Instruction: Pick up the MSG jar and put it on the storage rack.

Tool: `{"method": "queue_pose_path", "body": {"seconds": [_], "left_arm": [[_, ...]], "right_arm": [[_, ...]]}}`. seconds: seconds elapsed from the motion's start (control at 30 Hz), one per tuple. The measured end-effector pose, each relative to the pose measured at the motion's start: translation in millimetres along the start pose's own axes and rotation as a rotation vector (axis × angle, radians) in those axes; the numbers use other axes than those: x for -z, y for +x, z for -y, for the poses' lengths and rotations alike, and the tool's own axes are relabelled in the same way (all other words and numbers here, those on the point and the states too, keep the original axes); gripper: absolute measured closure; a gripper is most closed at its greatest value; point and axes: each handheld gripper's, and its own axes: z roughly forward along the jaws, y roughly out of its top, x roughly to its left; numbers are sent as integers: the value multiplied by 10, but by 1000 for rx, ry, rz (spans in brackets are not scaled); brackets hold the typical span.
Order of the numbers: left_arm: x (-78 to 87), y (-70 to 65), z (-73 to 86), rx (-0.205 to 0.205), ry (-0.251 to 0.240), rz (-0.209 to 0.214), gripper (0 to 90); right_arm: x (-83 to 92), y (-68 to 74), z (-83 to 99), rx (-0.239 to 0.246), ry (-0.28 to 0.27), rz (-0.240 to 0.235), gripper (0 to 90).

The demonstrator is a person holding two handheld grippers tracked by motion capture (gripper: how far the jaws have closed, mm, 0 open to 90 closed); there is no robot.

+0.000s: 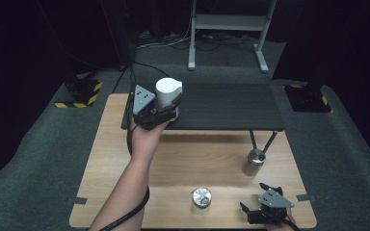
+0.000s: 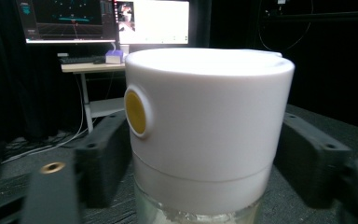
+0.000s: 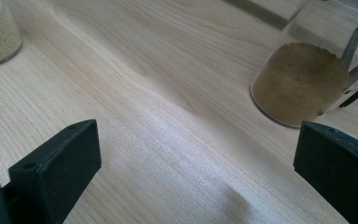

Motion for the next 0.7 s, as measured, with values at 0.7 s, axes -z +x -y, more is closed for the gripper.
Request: {"method": "queue_pose_path", "body": {"seconds": [0.7], "left_arm": [[65, -22, 23, -16, 20, -17, 3]], "right_arm": [[-6, 6, -2, 13, 1, 4, 0]]}}
